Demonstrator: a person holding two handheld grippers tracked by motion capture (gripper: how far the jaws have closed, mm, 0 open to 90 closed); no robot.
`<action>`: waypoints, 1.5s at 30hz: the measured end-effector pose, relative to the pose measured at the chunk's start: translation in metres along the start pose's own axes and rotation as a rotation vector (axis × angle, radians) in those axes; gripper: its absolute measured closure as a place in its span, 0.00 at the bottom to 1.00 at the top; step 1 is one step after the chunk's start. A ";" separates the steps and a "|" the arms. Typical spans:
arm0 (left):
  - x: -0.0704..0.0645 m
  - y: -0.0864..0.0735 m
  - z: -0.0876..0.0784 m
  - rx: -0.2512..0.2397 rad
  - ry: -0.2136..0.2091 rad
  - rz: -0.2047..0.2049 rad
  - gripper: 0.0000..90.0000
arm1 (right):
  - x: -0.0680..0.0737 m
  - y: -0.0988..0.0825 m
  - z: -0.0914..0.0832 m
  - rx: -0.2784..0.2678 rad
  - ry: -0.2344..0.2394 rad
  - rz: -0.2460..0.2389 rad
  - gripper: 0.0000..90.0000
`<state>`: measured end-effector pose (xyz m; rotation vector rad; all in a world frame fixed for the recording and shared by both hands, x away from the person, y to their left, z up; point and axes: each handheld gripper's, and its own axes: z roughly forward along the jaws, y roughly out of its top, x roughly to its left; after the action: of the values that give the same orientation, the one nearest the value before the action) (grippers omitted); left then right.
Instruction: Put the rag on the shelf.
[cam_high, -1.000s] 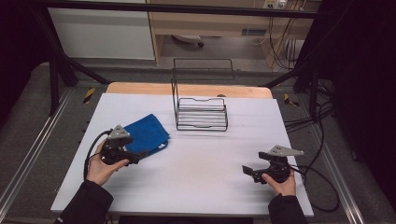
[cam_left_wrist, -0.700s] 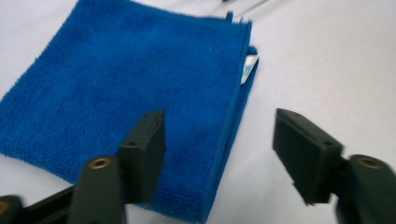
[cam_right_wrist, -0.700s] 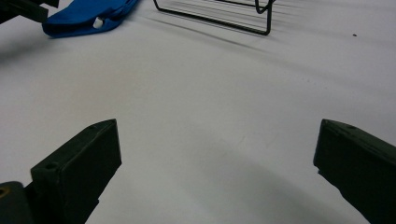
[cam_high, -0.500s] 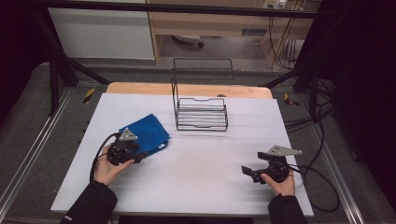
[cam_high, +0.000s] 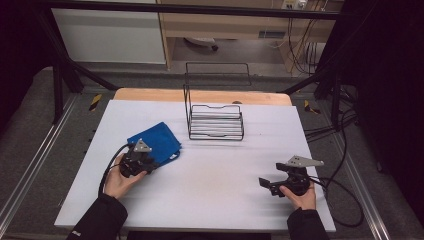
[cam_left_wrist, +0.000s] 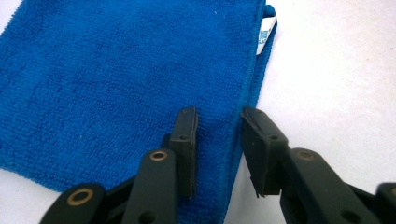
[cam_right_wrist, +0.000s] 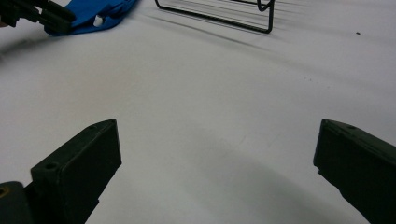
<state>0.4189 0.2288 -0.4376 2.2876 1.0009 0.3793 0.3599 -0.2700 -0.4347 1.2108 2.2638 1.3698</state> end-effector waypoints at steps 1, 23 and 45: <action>-0.001 0.000 0.000 0.000 0.000 0.003 0.71 | 0.000 0.000 0.000 -0.001 0.000 -0.001 0.02; 0.004 0.000 -0.001 -0.008 0.024 -0.018 0.96 | 0.000 0.000 0.000 0.002 0.008 0.001 0.02; -0.052 0.007 -0.028 -0.063 -0.173 -0.007 0.97 | 0.000 0.000 -0.001 0.002 0.020 0.005 0.02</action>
<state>0.3745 0.1987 -0.4129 2.2172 0.8975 0.2024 0.3594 -0.2700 -0.4340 1.2099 2.2771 1.3881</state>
